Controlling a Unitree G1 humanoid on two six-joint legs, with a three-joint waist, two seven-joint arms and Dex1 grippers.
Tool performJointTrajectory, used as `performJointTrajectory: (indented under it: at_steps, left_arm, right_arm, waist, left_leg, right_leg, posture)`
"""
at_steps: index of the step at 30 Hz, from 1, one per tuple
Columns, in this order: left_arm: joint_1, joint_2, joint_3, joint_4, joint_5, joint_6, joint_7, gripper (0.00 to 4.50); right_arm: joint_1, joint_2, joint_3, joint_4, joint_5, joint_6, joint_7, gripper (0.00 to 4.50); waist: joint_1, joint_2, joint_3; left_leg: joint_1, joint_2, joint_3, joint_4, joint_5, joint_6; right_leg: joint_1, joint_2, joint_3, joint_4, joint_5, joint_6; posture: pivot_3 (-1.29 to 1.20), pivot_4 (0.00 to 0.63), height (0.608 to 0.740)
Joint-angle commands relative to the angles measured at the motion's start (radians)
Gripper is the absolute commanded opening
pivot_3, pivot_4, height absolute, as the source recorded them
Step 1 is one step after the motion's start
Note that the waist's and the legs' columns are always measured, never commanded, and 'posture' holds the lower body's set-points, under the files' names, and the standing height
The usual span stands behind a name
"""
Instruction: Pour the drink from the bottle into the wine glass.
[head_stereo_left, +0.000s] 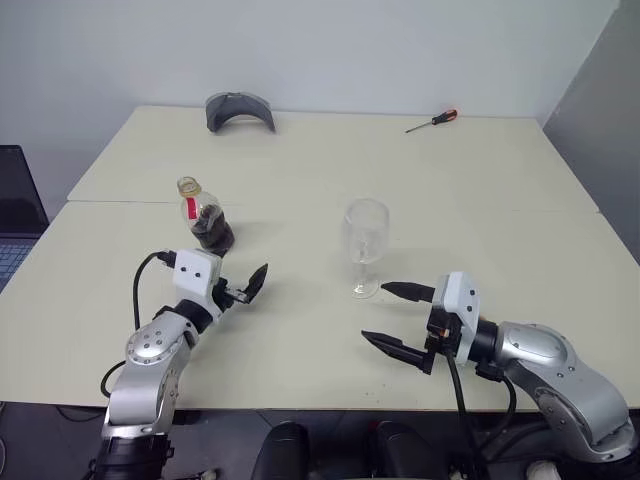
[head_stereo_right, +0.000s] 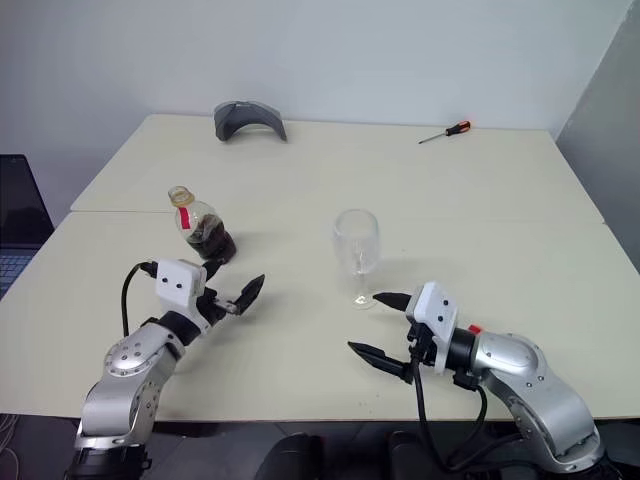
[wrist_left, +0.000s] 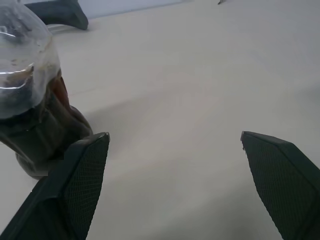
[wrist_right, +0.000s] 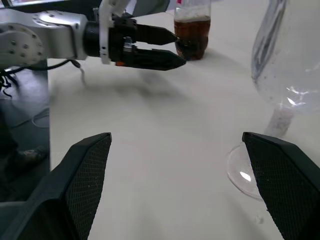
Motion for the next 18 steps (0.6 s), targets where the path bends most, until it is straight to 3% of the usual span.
performJointTrajectory:
  at_steps: [1,6,18]
  left_arm:
    - [-0.046,-0.009,0.030,0.031,0.014,-0.048,0.034,4.50]
    - [-0.089,-0.019,0.038,0.058,0.034,-0.077,0.088,4.50]
    - [0.027,-0.130,0.036,-0.166,0.097,-0.007,0.275,4.50]
  right_arm:
    - [-0.003,-0.009,-0.032,-0.043,0.031,-0.012,0.003,4.46]
    - [-0.004,-0.024,-0.051,-0.041,0.066,0.008,0.008,4.46]
    - [-0.040,-0.059,-0.093,-0.023,0.138,0.031,0.018,4.46]
  waist:
    - [0.000,0.000,0.000]
    - [0.000,0.000,0.000]
    - [0.001,0.000,0.000]
  left_leg:
    - [0.000,0.000,0.000,0.000,0.000,0.000]
    - [0.000,0.000,0.000,0.000,0.000,0.000]
    - [0.000,0.000,0.000,0.000,0.000,0.000]
  right_leg:
    - [0.000,0.000,0.000,0.000,0.000,0.000]
    - [0.000,0.000,0.000,0.000,0.000,0.000]
    - [0.000,0.000,0.000,0.001,0.000,0.000]
  posture:
    - [0.00,0.150,0.740]
    - [0.00,0.150,0.740]
    - [0.00,0.150,0.740]
